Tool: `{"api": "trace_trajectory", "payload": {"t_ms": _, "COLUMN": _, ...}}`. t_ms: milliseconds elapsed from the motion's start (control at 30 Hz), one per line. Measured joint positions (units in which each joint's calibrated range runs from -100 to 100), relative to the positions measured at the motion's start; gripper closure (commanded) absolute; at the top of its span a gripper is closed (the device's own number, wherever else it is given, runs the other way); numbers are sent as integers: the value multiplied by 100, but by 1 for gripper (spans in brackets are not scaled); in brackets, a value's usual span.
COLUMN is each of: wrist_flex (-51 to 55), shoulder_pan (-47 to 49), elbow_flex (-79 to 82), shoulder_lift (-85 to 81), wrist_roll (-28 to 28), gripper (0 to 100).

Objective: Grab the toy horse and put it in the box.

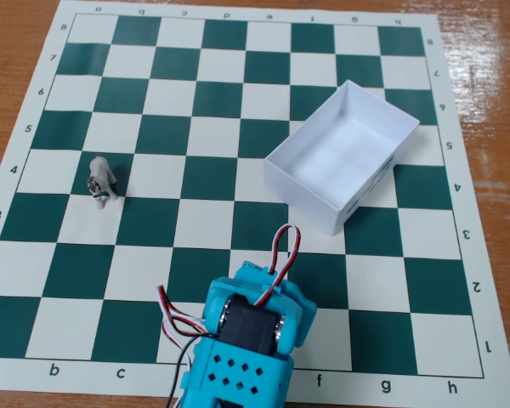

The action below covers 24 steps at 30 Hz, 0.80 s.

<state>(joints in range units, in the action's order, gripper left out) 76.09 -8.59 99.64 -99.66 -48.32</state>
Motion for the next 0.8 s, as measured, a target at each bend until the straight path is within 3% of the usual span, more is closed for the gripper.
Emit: {"api": "trace_trajectory", "payload": {"t_ms": 800, "wrist_flex": 44, "shoulder_pan": -119, "elbow_flex": 0, "shoulder_lift": 0, "wrist_roll": -68, "gripper": 100}}
